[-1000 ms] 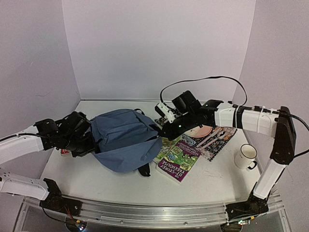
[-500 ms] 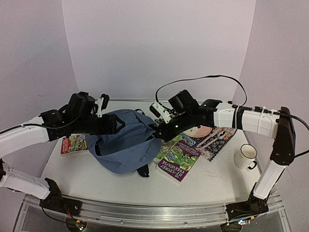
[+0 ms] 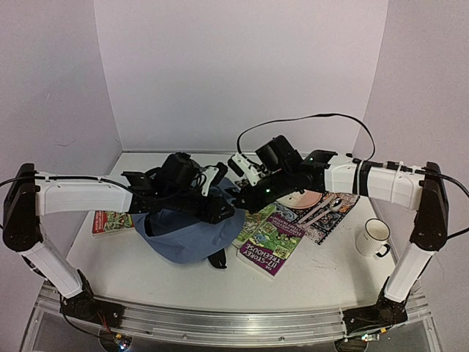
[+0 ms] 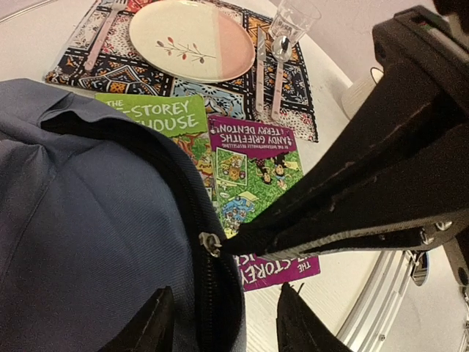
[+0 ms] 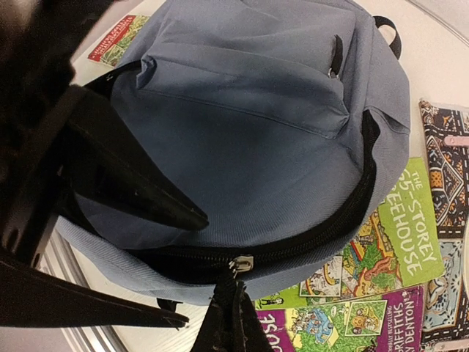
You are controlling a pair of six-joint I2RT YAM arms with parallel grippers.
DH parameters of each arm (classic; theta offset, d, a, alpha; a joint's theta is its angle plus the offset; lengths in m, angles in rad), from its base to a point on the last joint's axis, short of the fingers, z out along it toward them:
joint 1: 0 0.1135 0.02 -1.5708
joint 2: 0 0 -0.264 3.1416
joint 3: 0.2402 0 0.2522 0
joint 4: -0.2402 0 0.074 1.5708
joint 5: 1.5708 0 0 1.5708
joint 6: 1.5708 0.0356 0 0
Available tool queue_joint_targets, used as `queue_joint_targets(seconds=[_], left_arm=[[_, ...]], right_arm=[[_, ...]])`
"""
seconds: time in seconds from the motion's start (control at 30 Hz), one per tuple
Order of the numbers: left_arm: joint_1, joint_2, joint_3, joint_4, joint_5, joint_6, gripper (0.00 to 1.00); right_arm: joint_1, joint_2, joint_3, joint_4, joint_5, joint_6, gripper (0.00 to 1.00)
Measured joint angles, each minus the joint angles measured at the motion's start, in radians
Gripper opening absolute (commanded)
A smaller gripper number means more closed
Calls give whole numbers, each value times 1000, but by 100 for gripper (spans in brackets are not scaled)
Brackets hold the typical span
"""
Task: Pack the student bag
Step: Hold the largest pocket of the student bag, then unzip the largest pocket of the student bag.
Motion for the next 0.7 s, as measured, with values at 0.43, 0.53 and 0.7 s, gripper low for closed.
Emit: queue_joint_targets(seconds=[0.43, 0.53, 0.7], left_arm=[[-37, -88, -53, -14, -37, 6, 0], [-65, -167, -87, -30, -42, 4, 0], [-119, -263, -131, -60, -52, 1, 0]], right_arm=[[-88, 32, 17, -1, 84, 3, 0], [-146, 102, 74, 3, 83, 2, 0], [-211, 266, 218, 4, 75, -3, 0]])
